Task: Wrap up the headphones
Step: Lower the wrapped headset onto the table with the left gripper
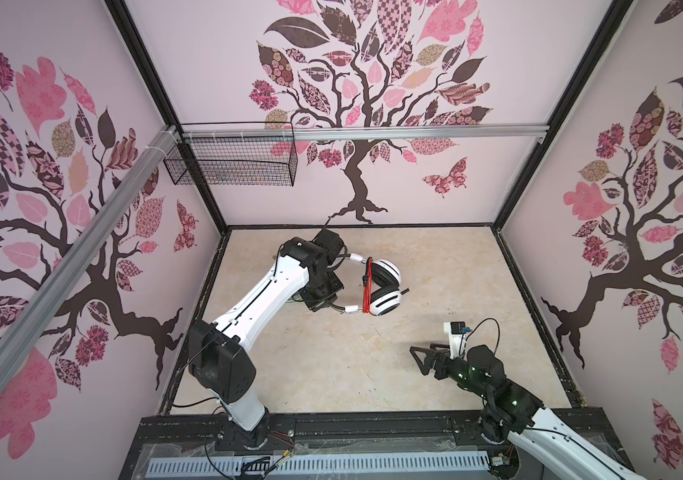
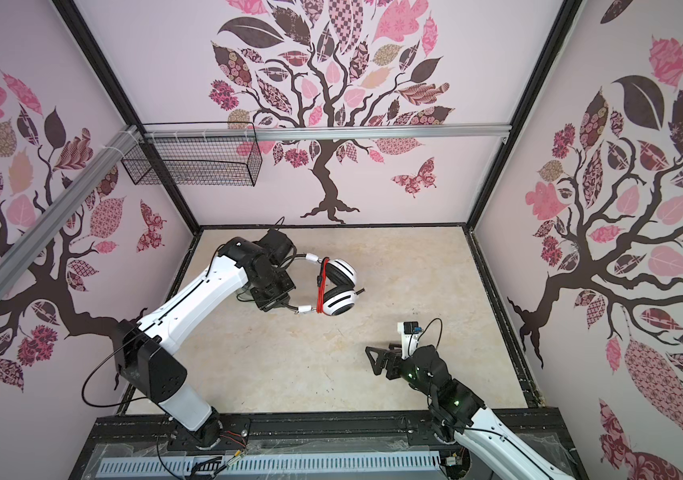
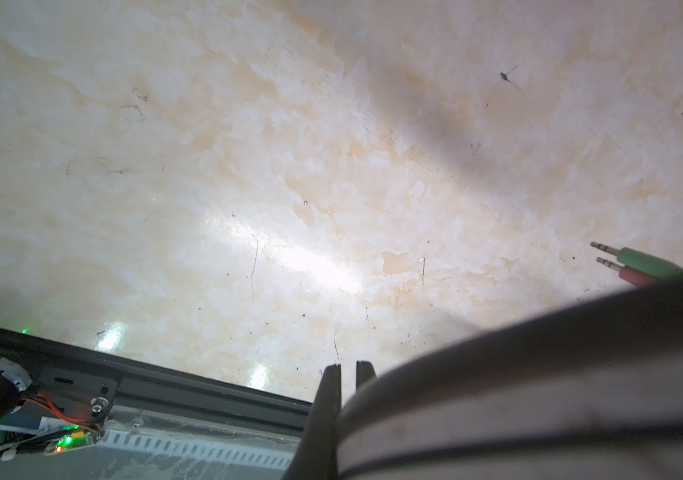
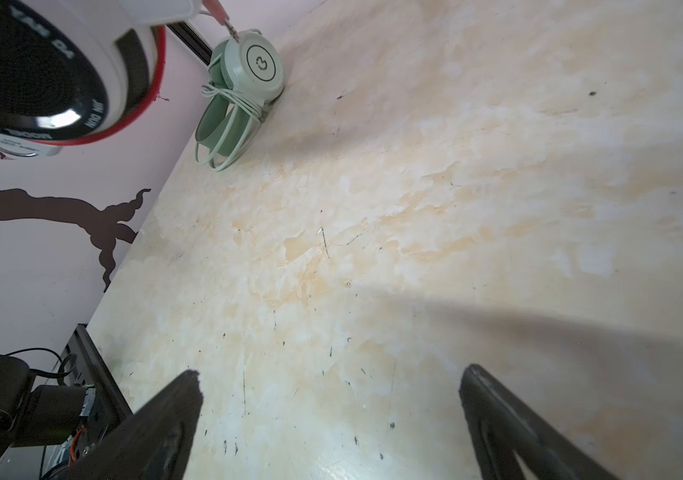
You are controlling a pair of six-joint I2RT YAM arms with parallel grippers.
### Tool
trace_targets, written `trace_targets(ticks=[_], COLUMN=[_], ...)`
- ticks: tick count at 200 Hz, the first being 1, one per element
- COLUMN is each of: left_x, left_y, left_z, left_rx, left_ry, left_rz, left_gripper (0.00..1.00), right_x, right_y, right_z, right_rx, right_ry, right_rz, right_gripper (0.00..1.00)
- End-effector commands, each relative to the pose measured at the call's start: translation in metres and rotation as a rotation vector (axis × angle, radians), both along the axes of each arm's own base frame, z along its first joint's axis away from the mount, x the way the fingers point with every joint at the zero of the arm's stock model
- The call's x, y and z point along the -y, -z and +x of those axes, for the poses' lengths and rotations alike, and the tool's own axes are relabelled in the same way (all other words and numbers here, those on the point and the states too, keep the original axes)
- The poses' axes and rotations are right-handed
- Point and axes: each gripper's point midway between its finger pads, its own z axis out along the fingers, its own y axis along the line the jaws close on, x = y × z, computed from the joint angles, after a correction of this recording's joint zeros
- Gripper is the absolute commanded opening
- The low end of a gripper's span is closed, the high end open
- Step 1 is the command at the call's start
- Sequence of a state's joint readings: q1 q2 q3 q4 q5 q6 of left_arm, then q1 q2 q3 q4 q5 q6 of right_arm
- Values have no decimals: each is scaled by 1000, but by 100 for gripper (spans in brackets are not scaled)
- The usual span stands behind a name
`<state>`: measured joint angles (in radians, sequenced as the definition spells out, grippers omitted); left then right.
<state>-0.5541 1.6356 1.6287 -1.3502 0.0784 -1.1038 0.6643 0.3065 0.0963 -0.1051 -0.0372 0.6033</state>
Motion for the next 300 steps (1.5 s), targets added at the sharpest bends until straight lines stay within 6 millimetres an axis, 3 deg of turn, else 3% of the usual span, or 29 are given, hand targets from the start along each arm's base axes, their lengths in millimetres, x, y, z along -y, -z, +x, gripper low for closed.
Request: trace_targets(ticks=[1, 26, 68, 104, 133, 160, 229, 300], left_x=[3, -2, -7, -5, 4, 10, 30, 25], left_y=[-6, 4, 40, 65, 87, 107, 129, 142], left_z=[-23, -50, -99, -132, -147, -145, -113, -77], left_rx=[-7, -28, -88, -139, -194, -219, -257, -257], left_ry=[-10, -3, 1, 14, 24, 29, 131, 110], left_rz=[-53, -45, -39, -40, -73, -70, 21, 40], left_gripper=[0, 0, 0, 0, 0, 0, 0, 0], right_x=[15, 32, 60, 63, 63, 64, 63, 61], right_y=[-29, -26, -18, -16, -16, -15, -15, -15], right_z=[12, 18, 29, 30, 30, 29, 28, 28], right_rx=[54, 38, 45, 50, 50, 52, 52, 52], right_ry=[88, 183, 352, 367, 365, 368, 361, 350], right_rz=[-52, -108, -166, -167, -170, -169, -163, -161], right_gripper=[100, 100, 100, 100, 100, 100, 100, 100])
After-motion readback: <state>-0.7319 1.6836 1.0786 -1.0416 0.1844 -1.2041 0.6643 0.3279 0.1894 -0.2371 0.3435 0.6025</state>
